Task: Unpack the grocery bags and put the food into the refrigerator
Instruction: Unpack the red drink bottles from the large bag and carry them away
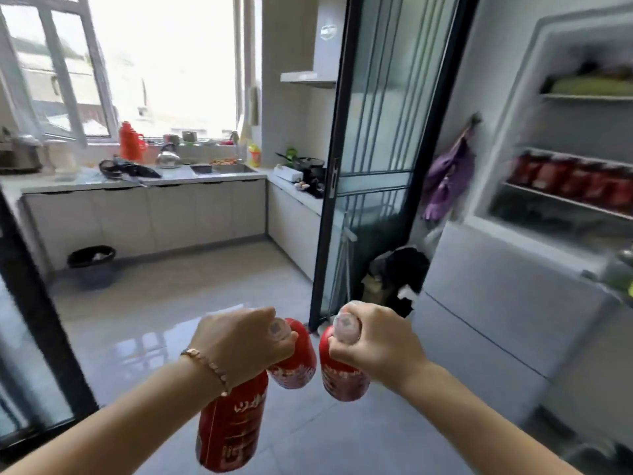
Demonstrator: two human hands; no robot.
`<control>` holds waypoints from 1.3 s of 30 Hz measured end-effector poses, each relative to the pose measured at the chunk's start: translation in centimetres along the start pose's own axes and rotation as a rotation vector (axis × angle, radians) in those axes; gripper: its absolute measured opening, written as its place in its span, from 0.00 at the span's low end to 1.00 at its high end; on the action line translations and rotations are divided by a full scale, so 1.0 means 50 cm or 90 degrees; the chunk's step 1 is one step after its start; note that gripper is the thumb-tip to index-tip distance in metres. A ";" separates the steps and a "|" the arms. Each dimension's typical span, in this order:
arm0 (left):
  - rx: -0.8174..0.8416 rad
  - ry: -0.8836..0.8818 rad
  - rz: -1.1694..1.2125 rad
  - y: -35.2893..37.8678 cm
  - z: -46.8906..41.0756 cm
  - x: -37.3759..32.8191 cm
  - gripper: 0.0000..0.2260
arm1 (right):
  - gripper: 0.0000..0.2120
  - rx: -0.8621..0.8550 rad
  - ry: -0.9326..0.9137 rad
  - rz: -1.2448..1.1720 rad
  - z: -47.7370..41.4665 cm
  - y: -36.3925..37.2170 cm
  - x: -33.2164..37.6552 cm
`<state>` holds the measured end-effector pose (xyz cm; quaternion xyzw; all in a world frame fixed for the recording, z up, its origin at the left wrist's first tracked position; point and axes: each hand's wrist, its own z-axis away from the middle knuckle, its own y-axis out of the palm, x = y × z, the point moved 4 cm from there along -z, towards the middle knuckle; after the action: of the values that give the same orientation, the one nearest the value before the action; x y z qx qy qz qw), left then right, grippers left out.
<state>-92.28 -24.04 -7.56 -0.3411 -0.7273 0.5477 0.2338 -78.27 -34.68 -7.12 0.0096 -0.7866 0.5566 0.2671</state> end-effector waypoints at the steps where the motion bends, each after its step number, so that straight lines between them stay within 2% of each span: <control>1: -0.006 0.026 0.011 0.011 -0.071 -0.048 0.19 | 0.15 -0.017 0.037 -0.005 -0.029 -0.034 -0.061; 7: -0.077 0.104 0.079 0.052 -0.355 -0.216 0.19 | 0.08 -0.100 0.159 0.015 -0.169 -0.158 -0.279; 17: -0.075 0.360 0.162 0.108 -0.857 -0.488 0.19 | 0.07 -0.253 0.342 0.024 -0.414 -0.341 -0.602; 25: -0.056 0.458 0.228 0.152 -1.162 -0.727 0.19 | 0.07 -0.391 0.475 0.082 -0.526 -0.488 -0.839; 34: -0.059 0.485 0.276 0.250 -1.401 -1.010 0.20 | 0.06 -0.485 0.494 0.114 -0.651 -0.643 -1.201; 39: -0.145 0.491 0.269 0.244 -1.536 -1.152 0.19 | 0.07 -0.552 0.477 0.140 -0.738 -0.764 -1.383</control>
<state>3.38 -16.41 5.03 -0.6845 -0.5571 0.3331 0.3318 8.04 -36.20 5.13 -0.3796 -0.7909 0.1739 0.4474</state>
